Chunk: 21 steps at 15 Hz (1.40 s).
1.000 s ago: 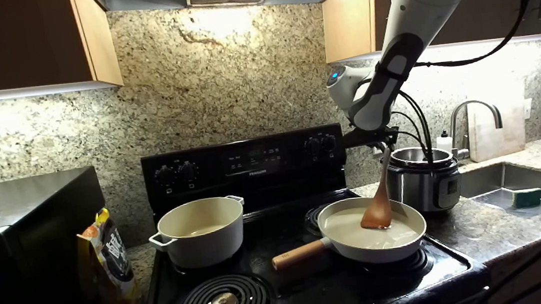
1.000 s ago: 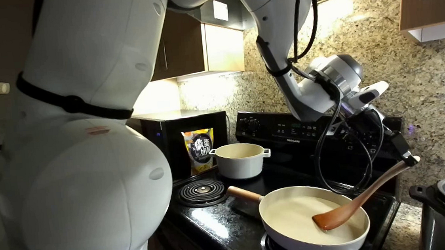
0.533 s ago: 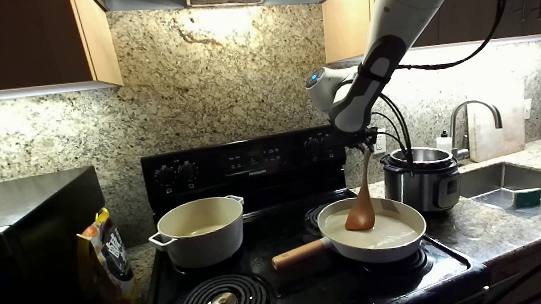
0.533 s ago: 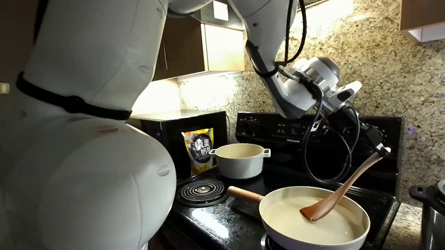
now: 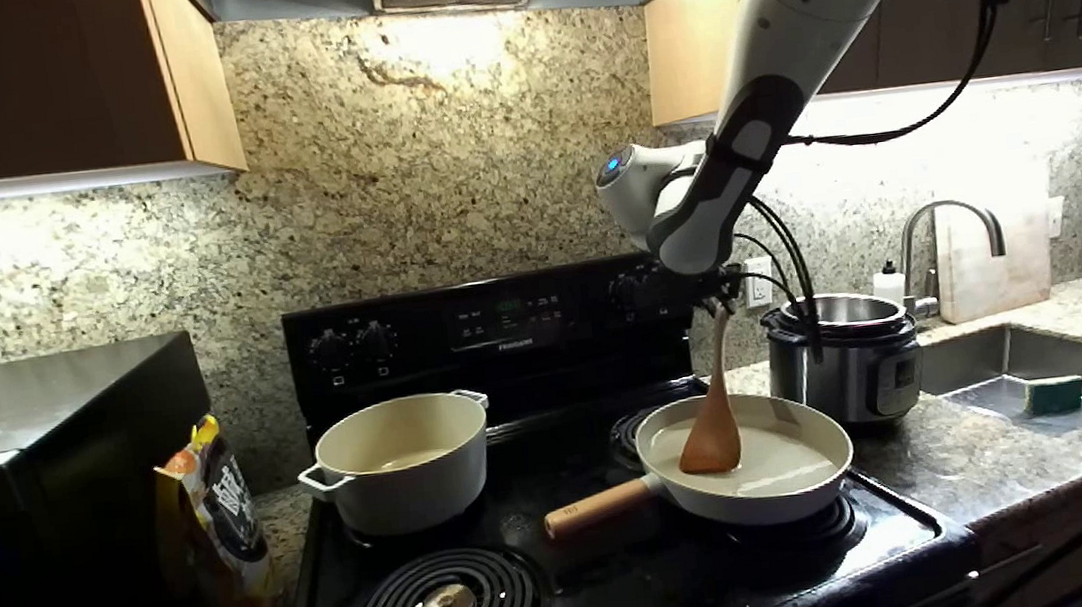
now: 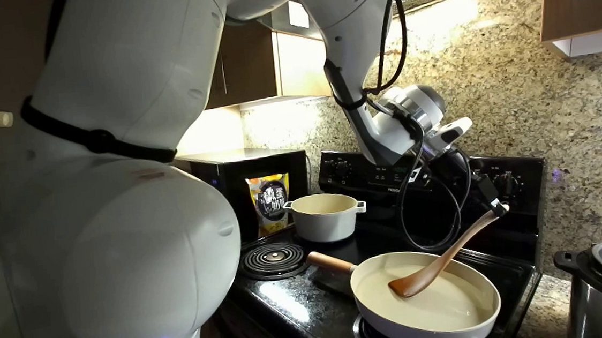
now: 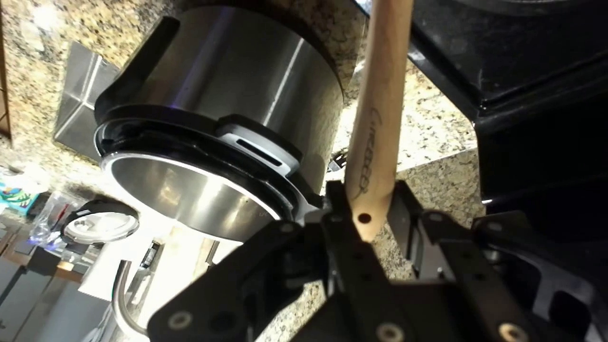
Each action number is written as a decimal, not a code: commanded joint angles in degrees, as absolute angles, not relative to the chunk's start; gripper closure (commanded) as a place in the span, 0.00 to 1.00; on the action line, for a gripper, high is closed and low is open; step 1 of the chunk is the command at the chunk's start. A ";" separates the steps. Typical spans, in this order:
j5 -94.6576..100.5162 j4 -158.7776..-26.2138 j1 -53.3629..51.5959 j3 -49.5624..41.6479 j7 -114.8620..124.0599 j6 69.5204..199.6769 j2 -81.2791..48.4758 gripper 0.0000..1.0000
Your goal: Stir the pan using the wooden spatula
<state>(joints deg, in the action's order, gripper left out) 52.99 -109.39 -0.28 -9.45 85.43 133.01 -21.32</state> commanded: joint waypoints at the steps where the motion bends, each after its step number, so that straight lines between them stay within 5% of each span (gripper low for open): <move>1: 54.59 -113.14 0.05 -9.31 85.28 133.98 -20.15 0.93; 21: 50.12 -119.85 3.67 -9.70 76.63 144.35 -19.74 0.93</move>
